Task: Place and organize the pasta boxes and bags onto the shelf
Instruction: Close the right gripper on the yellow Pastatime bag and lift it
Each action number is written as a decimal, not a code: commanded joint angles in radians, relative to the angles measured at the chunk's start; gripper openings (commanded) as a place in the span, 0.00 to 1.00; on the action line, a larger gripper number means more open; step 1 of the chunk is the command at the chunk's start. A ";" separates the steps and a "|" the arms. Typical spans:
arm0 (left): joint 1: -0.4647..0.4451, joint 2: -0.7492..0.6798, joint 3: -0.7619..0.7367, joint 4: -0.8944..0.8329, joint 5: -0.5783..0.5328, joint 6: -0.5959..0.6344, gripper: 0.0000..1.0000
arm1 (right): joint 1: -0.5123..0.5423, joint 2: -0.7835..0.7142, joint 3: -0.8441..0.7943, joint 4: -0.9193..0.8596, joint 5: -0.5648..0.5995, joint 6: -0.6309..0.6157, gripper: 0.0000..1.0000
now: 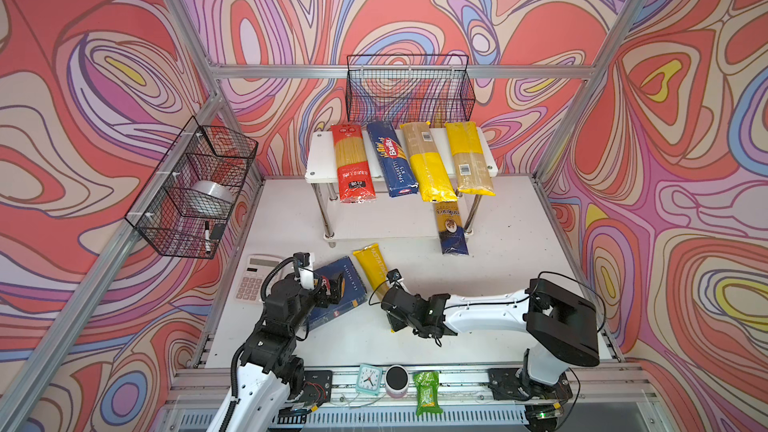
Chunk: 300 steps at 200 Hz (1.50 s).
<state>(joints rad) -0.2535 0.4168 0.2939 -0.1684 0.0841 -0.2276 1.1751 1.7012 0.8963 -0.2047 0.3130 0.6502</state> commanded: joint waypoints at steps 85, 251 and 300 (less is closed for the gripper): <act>0.007 -0.008 -0.006 -0.010 -0.007 0.013 1.00 | 0.001 -0.112 -0.030 0.036 0.077 0.010 0.00; 0.007 -0.004 -0.005 -0.008 -0.008 0.011 1.00 | -0.003 -0.364 -0.075 -0.043 0.230 -0.016 0.00; 0.007 -0.001 -0.004 -0.008 -0.009 0.011 1.00 | -0.025 -0.387 -0.072 -0.052 0.241 -0.028 0.00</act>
<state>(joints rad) -0.2535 0.4202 0.2939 -0.1684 0.0814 -0.2276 1.1629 1.3685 0.7994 -0.3344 0.4610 0.6369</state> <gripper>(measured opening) 0.994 0.268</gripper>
